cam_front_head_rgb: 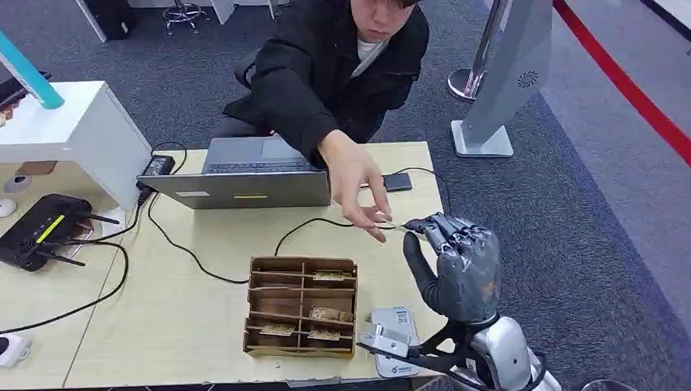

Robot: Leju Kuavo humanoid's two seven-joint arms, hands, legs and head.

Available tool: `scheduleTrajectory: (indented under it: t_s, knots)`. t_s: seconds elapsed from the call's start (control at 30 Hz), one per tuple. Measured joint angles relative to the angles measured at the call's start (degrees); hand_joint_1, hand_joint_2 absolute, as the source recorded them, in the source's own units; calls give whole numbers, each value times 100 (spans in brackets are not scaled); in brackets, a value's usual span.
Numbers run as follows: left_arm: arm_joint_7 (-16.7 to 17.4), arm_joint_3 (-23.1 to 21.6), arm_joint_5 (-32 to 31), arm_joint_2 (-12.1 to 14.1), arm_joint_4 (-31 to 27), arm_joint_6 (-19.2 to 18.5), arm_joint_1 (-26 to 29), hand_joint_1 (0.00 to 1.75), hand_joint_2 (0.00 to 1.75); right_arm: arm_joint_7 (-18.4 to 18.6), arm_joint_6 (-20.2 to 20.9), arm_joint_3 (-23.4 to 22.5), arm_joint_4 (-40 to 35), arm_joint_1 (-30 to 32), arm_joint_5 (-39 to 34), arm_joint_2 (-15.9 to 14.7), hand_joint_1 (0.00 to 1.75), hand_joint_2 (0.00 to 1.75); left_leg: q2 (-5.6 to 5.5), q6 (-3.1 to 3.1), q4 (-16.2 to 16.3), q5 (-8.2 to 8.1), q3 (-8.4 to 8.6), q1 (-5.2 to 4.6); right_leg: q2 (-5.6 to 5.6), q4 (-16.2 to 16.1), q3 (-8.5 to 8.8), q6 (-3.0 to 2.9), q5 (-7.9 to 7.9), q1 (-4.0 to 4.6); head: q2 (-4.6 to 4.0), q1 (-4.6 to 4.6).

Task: Pass the card to the sensor for recognition and then transmit it.

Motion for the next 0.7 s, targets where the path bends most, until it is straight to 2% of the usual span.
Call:
scheduleTrajectory:
  t_s: [0.2,0.3,0.43,0.7]
  knots:
    - [0,0,-2,0,0,2,0,0,0,-59,26,-9,-28,34,-210,24,175,175,0,0,0,0,0,0,0,0,0,0,0,0,0,0]
    - [-2,2,-2,2,0,7,3,0,0,-157,316,-9,-63,95,-895,26,175,175,0,0,0,0,0,0,0,0,0,0,0,0,0,-2]
    - [-2,2,-2,2,0,7,6,0,0,-199,439,-9,-94,167,-1181,29,175,175,0,0,0,0,0,0,0,0,0,0,0,0,0,0]
    - [-44,11,4,4,0,11,11,0,0,-313,1012,-87,-96,521,-2280,81,175,175,-1,0,0,-1,-1,0,-1,0,0,0,-1,0,0,0]
